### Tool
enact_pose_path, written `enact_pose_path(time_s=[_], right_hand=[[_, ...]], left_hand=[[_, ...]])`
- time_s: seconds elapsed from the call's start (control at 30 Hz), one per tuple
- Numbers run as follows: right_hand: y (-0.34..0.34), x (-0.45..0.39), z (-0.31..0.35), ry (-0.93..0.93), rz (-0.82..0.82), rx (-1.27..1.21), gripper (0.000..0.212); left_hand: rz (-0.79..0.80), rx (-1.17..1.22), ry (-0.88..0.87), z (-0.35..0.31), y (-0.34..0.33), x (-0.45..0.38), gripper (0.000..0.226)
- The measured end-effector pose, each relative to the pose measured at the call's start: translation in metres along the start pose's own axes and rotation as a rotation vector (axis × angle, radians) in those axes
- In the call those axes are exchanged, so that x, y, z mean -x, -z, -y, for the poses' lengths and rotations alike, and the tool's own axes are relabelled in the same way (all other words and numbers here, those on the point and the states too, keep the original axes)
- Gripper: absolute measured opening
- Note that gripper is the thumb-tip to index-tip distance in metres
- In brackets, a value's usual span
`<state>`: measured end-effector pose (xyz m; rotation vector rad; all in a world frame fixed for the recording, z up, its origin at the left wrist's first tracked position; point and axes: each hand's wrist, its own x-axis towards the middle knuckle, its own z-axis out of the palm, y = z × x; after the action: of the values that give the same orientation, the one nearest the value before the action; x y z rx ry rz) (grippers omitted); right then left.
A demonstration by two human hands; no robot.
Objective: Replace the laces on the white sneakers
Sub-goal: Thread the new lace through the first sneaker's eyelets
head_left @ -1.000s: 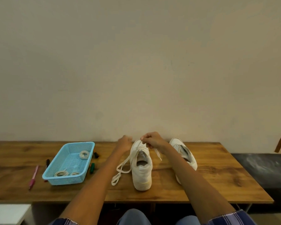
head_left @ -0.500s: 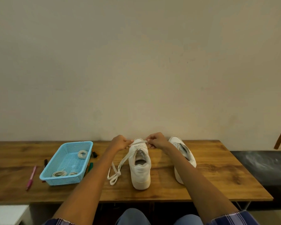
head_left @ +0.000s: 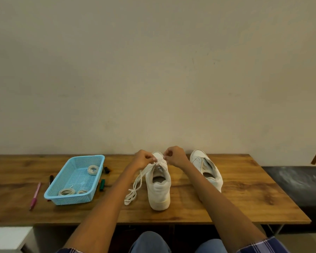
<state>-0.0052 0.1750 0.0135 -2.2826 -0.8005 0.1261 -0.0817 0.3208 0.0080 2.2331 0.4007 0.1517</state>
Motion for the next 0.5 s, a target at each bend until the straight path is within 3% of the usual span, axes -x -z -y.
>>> enact_pose_path(time_s=[0.07, 0.13, 0.3, 0.5], right_hand=[[-0.009, 0.004, -0.001, 0.003, 0.131, 0.083, 0.008], [-0.028, 0.008, 0.000, -0.018, 0.182, 0.211, 0.030], [-0.063, 0.016, -0.012, -0.040, -0.134, 0.132, 0.031], [-0.076, 0.013, -0.026, -0.120, -0.251, -0.216, 0.025]], left_hand=[[-0.194, 0.081, 0.021, 0.002, -0.008, 0.000, 0.016], [-0.352, 0.161, 0.049, 0.002, -0.020, -0.001, 0.017], [-0.567, 0.299, 0.091, 0.000, -0.060, 0.004, 0.018], [-0.589, 0.295, 0.089, 0.012, -0.071, 0.005, 0.015]])
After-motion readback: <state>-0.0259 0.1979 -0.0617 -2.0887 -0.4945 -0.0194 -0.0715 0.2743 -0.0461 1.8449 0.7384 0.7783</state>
